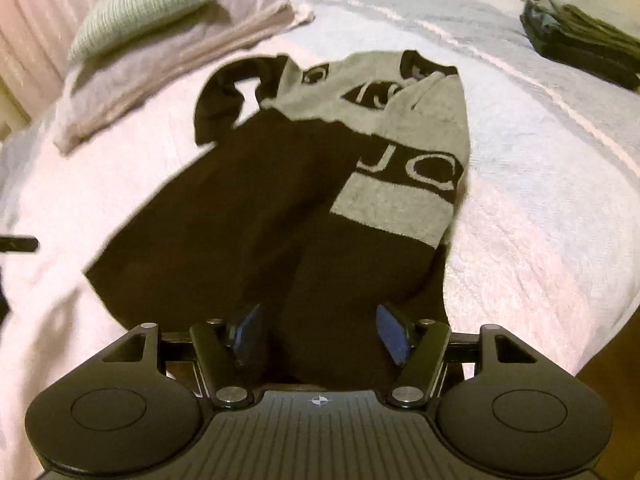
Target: Fold large clothes
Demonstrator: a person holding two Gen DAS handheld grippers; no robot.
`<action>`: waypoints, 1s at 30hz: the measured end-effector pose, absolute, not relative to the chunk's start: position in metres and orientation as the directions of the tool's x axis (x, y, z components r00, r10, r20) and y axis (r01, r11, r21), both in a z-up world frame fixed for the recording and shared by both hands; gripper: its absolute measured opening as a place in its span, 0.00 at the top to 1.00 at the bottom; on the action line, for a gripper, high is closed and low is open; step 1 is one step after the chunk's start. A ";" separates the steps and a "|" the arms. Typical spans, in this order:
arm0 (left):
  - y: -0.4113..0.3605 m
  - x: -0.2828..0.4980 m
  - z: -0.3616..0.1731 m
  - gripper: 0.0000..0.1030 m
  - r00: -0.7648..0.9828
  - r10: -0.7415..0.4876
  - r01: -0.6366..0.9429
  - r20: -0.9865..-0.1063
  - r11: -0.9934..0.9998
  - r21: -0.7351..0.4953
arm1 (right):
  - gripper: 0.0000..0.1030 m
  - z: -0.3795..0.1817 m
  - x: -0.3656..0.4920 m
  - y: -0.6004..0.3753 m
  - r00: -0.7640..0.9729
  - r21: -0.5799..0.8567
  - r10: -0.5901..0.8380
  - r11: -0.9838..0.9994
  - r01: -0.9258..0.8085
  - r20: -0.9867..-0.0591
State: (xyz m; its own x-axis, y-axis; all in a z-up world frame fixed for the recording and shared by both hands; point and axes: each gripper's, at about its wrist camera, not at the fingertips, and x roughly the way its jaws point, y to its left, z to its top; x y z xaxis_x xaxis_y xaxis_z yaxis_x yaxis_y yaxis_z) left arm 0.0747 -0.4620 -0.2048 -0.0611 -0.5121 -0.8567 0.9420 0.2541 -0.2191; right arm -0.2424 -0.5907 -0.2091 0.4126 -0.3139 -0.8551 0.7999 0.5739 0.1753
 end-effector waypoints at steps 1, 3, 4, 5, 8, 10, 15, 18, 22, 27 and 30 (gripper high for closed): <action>-0.466 0.064 -0.206 0.96 -0.074 -0.515 0.946 -0.854 0.236 -0.224 | 0.41 -0.218 -0.238 -0.595 0.413 0.183 -0.294 0.580 0.794 -0.862; -0.475 0.041 -0.207 0.95 -0.110 -0.523 0.951 -0.845 0.192 -0.243 | 0.41 -0.240 -0.233 -0.604 0.393 0.184 -0.249 0.589 0.787 -0.885; -0.478 0.030 -0.209 0.94 -0.122 -0.525 0.953 -0.842 0.175 -0.247 | 0.49 -0.247 -0.235 -0.608 0.380 0.174 -0.246 0.590 0.788 -0.892; -0.485 0.021 -0.211 0.94 -0.139 -0.524 0.954 -0.840 0.158 -0.257 | 0.81 -0.252 -0.239 -0.614 0.360 0.153 -0.256 0.584 0.797 -0.897; -0.505 -0.003 -0.214 0.94 -0.178 -0.512 0.955 -0.840 0.117 -0.274 | 0.97 -0.236 -0.265 -0.641 0.373 0.190 -0.283 0.510 0.839 -0.884; -0.523 -0.020 -0.215 0.94 -0.200 -0.505 0.954 -0.839 0.093 -0.284 | 0.97 -0.209 -0.290 -0.663 0.363 0.157 -0.365 0.486 0.860 -0.857; -0.585 -0.045 -0.211 0.92 -0.222 -0.504 0.960 -0.835 0.039 -0.278 | 0.97 -0.164 -0.370 -0.744 0.262 0.070 -0.521 0.359 0.931 -0.813; -0.633 -0.051 -0.206 0.86 -0.219 -0.513 0.965 -0.830 0.011 -0.261 | 0.97 -0.172 -0.418 -0.796 0.177 0.049 -0.530 0.247 0.968 -0.830; -0.701 -0.050 -0.204 0.82 -0.196 -0.522 0.977 -0.830 -0.032 -0.211 | 0.97 -0.215 -0.457 -0.835 0.078 0.029 -0.417 0.122 0.992 -0.905; -0.787 -0.050 -0.203 0.58 -0.156 -0.546 0.987 -0.823 -0.105 -0.118 | 0.87 -0.211 -0.445 -0.836 0.115 0.054 -0.421 0.154 0.987 -0.900; -0.843 -0.056 -0.210 0.53 -0.122 -0.547 0.982 -0.828 -0.189 -0.021 | 0.63 -0.189 -0.417 -0.836 0.269 0.137 -0.461 0.300 0.944 -0.846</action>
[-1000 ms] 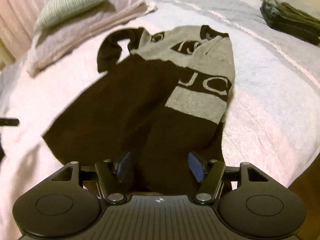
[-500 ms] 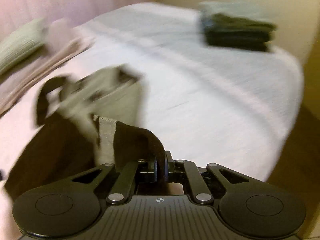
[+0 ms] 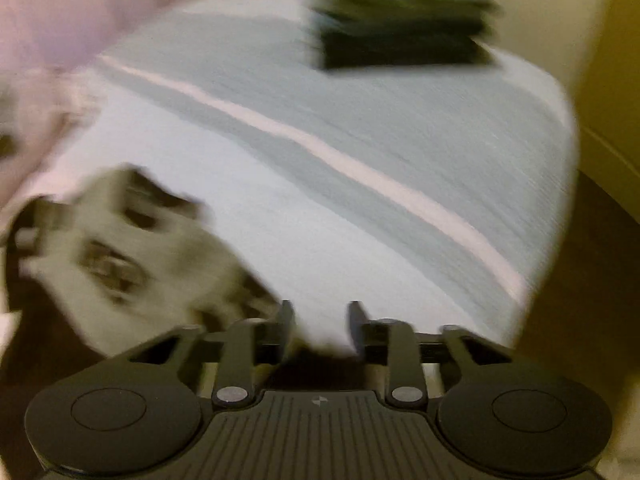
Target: Fold large clothes
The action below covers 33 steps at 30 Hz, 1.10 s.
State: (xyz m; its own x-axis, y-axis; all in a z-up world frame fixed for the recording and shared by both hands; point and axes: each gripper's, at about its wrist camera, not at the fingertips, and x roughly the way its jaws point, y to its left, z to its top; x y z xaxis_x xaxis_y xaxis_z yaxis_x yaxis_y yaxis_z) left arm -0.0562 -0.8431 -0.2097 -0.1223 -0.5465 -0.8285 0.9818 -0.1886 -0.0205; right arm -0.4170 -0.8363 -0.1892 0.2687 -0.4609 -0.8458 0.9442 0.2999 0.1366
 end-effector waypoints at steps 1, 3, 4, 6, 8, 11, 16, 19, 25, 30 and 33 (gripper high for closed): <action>-0.860 -0.059 -0.213 0.51 -0.118 -0.548 0.976 -0.828 -0.219 0.005 | 0.52 -0.186 -0.405 -0.840 0.323 0.160 -0.458 0.359 0.919 -0.829; -0.895 -0.065 -0.222 0.48 -0.125 -0.542 0.954 -0.831 -0.296 0.050 | 0.49 -0.190 -0.385 -0.854 0.433 0.231 -0.408 0.456 0.860 -0.804; -0.911 -0.069 -0.229 0.46 -0.125 -0.537 0.941 -0.834 -0.331 0.073 | 0.49 -0.195 -0.373 -0.865 0.468 0.263 -0.371 0.485 0.834 -0.802; -0.943 -0.078 -0.246 0.43 -0.136 -0.514 0.902 -0.847 -0.418 0.108 | 0.48 -0.211 -0.354 -0.885 0.515 0.307 -0.306 0.528 0.792 -0.800; -0.973 -0.087 -0.266 0.41 -0.154 -0.483 0.859 -0.862 -0.496 0.124 | 0.48 -0.226 -0.337 -0.901 0.530 0.306 -0.271 0.576 0.758 -0.804; -1.009 -0.095 -0.300 0.40 -0.211 -0.392 0.793 -0.896 -0.604 0.077 | 0.48 -0.250 -0.318 -0.921 0.534 0.332 -0.210 0.586 0.739 -0.819; -1.043 -0.092 -0.339 0.57 -0.243 -0.245 0.754 -0.939 -0.656 -0.023 | 0.56 -0.286 -0.319 -0.945 0.572 0.445 -0.117 0.511 0.735 -0.812; -1.045 -0.094 -0.339 0.94 -0.237 -0.213 0.754 -0.948 -0.656 -0.041 | 0.91 -0.285 -0.333 -0.946 0.576 0.476 -0.121 0.443 0.760 -0.808; -1.048 -0.097 -0.280 0.95 -0.272 -0.377 0.795 -0.885 -0.607 0.014 | 0.94 -0.227 -0.393 -0.967 0.559 0.443 -0.352 0.358 0.822 -0.751; -1.098 -0.113 -0.300 0.94 -0.239 -0.435 0.840 -0.868 -0.541 0.040 | 0.93 -0.250 -0.393 -1.004 0.486 0.352 -0.441 0.354 0.867 -0.754; -1.109 -0.118 -0.328 0.94 -0.193 -0.435 0.866 -0.880 -0.496 0.055 | 0.91 -0.281 -0.389 -1.012 0.460 0.334 -0.415 0.343 0.878 -0.784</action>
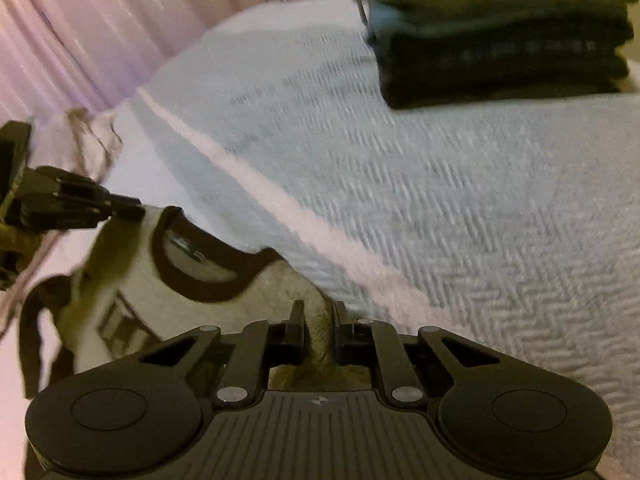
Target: Fold large clothes
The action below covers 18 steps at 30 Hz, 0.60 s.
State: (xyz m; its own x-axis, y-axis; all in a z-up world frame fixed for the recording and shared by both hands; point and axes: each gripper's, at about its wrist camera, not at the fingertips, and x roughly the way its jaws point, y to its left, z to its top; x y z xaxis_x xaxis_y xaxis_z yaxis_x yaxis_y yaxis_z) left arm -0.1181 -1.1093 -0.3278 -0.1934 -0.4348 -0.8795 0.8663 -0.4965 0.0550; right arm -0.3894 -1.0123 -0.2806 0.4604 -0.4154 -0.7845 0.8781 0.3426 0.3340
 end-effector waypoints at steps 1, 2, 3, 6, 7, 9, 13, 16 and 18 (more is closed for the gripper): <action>-1.108 -0.114 -0.331 0.90 -0.181 -0.451 0.875 -0.874 -0.479 0.066 | 0.88 -0.283 -0.391 -1.011 0.440 0.310 -0.439 0.338 0.889 -0.783; -1.105 -0.109 -0.330 0.88 -0.174 -0.468 0.890 -0.866 -0.451 0.066 | 0.79 -0.281 -0.394 -1.009 0.422 0.294 -0.461 0.325 0.899 -0.781; -1.101 -0.102 -0.328 0.85 -0.172 -0.482 0.903 -0.859 -0.425 0.057 | 0.71 -0.278 -0.398 -1.008 0.406 0.285 -0.478 0.307 0.908 -0.779; -1.080 -0.074 -0.306 0.73 -0.144 -0.504 0.919 -0.852 -0.388 0.074 | 0.59 -0.260 -0.406 -0.997 0.377 0.263 -0.514 0.282 0.922 -0.770; -1.070 -0.064 -0.297 0.70 -0.123 -0.509 0.921 -0.852 -0.378 0.093 | 0.59 -0.253 -0.406 -0.991 0.373 0.254 -0.518 0.287 0.924 -0.770; -1.049 -0.035 -0.276 0.68 -0.079 -0.522 0.934 -0.849 -0.336 0.119 | 0.59 -0.239 -0.403 -0.976 0.383 0.256 -0.512 0.303 0.918 -0.769; -0.991 0.035 -0.239 0.49 0.029 -0.541 0.973 -0.841 -0.179 0.149 | 0.58 -0.214 -0.381 -0.942 0.421 0.264 -0.499 0.355 0.897 -0.758; -0.938 0.084 -0.229 0.44 0.089 -0.527 0.990 -0.845 -0.046 0.133 | 0.58 -0.206 -0.345 -0.916 0.468 0.283 -0.446 0.420 0.862 -0.763; -0.901 0.109 -0.233 0.42 0.121 -0.501 0.993 -0.857 0.047 0.112 | 0.57 -0.206 -0.317 -0.901 0.497 0.300 -0.406 0.457 0.837 -0.767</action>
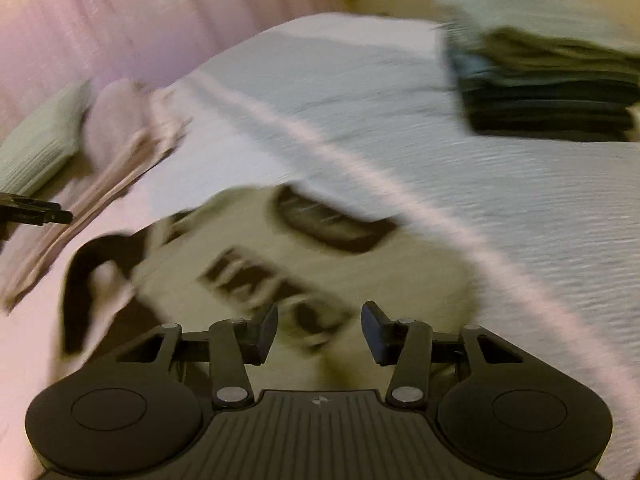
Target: Fold large clothes
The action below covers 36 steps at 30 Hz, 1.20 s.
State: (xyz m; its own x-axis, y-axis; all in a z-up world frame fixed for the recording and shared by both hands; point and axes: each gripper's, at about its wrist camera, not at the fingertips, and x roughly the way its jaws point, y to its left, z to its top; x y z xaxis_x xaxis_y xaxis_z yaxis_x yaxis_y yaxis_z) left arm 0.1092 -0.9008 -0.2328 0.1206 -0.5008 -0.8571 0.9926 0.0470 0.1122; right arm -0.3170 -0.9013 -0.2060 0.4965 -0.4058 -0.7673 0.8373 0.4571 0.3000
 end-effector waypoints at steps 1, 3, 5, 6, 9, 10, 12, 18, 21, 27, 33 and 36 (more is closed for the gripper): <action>-0.882 0.120 -0.238 0.40 0.122 -0.486 0.992 -0.866 0.092 0.088 | 0.56 -0.207 -0.300 -0.893 0.511 0.308 -0.379 0.480 0.821 -0.772; -0.850 0.135 -0.252 0.39 0.115 -0.476 0.986 -0.872 0.159 0.044 | 0.55 -0.212 -0.266 -0.876 0.529 0.314 -0.332 0.524 0.792 -0.781; -0.824 0.144 -0.271 0.39 0.081 -0.473 0.980 -0.877 0.199 -0.017 | 0.54 -0.215 -0.231 -0.857 0.551 0.315 -0.296 0.576 0.754 -0.780; -0.815 0.148 -0.282 0.39 0.047 -0.478 0.975 -0.877 0.212 -0.063 | 0.54 -0.216 -0.212 -0.846 0.556 0.303 -0.281 0.608 0.733 -0.782; -0.802 0.146 -0.313 0.39 -0.024 -0.486 0.968 -0.874 0.205 -0.141 | 0.53 -0.226 -0.172 -0.823 0.562 0.303 -0.254 0.635 0.711 -0.787; -0.802 0.144 -0.321 0.41 -0.040 -0.488 0.968 -0.872 0.196 -0.154 | 0.53 -0.231 -0.160 -0.817 0.561 0.304 -0.245 0.639 0.707 -0.791; -0.802 0.145 -0.337 0.60 -0.059 -0.470 0.970 -0.881 0.181 -0.161 | 0.53 -0.238 -0.142 -0.806 0.554 0.294 -0.237 0.649 0.702 -0.798; -0.795 0.181 -0.317 0.98 -0.024 -0.473 0.983 -0.881 0.149 -0.106 | 0.53 -0.240 -0.137 -0.797 0.511 0.255 -0.252 0.639 0.726 -0.822; -0.799 0.218 -0.289 0.98 0.114 -0.475 0.988 -0.873 0.150 0.048 | 0.53 -0.233 -0.157 -0.808 0.472 0.233 -0.280 0.597 0.767 -0.836; -0.827 0.237 -0.251 0.85 0.280 -0.408 0.959 -0.869 0.079 0.272 | 0.53 -0.205 -0.229 -0.858 0.379 0.163 -0.394 0.482 0.861 -0.837; -0.905 0.144 -0.237 0.55 0.117 -0.519 0.975 -0.847 -0.104 0.198 | 0.53 -0.209 -0.305 -0.935 0.284 0.097 -0.488 0.373 0.923 -0.826; -0.959 0.080 -0.249 0.43 -0.071 -0.537 0.970 -0.840 -0.234 0.067 | 0.52 -0.222 -0.328 -0.961 0.292 0.103 -0.481 0.380 0.919 -0.827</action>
